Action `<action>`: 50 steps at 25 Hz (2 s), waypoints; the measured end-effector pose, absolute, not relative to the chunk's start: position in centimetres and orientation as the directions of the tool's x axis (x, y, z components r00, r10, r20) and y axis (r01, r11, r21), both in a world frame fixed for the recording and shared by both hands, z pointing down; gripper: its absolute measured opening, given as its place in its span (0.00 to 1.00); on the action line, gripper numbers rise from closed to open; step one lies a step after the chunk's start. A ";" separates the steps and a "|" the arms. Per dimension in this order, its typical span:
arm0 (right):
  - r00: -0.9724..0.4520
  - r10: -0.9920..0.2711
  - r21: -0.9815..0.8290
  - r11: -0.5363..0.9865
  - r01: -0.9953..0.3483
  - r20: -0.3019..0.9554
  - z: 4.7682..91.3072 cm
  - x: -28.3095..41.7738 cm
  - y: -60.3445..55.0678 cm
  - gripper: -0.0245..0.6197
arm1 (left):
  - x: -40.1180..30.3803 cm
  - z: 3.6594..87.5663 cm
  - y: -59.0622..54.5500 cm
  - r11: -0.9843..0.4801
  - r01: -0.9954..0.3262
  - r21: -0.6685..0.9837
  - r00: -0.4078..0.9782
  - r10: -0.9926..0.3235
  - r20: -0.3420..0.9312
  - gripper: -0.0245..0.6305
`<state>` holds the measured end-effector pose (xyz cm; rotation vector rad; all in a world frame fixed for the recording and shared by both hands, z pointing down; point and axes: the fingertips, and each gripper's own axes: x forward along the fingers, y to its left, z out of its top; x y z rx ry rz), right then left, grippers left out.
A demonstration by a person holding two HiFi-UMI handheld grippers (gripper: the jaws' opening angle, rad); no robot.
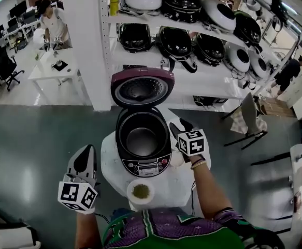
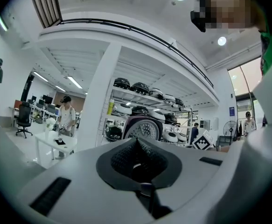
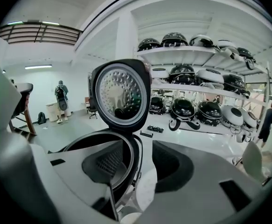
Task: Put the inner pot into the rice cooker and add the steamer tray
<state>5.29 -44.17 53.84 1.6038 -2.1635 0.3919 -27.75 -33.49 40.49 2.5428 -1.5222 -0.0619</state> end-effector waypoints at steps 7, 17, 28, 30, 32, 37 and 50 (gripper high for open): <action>-0.182 -0.898 0.023 0.208 -0.978 0.402 49.9 7.8 -40.8 0.42 | -24.0 39.5 -34.6 -0.578 -0.798 0.171 0.590 -0.807 0.026 0.07; -0.065 -0.926 0.039 0.085 -0.996 0.372 48.7 13.2 -36.0 0.88 | -17.5 39.8 -35.5 -0.725 -0.661 0.194 0.741 -0.671 0.022 0.07; -0.052 -0.866 -0.039 0.037 -0.999 0.498 56.6 21.3 -33.8 0.85 | -9.4 42.0 -34.7 -0.739 -0.642 0.204 0.763 -0.642 0.074 0.07; -0.071 -0.851 -0.038 0.060 -0.997 0.521 58.0 22.6 -34.4 0.84 | -8.1 42.1 -34.8 -0.729 -0.656 0.196 0.752 -0.653 0.086 0.07; -0.091 -0.835 -0.045 0.079 -0.996 0.542 59.5 24.0 -35.4 0.84 | -6.9 42.2 -35.1 -0.716 -0.673 0.186 0.738 -0.668 0.101 0.07; -0.163 -0.794 -0.077 0.146 -0.986 0.585 63.5 26.5 -38.4 0.83 | -4.4 42.4 -35.1 -0.661 -0.734 0.157 0.679 -0.719 0.150 0.07; -0.282 -0.675 -0.136 0.262 -0.955 0.682 73.9 28.3 -44.1 0.78 | -2.6 45.5 -35.0 -0.460 -0.877 0.141 0.481 -0.847 0.227 0.07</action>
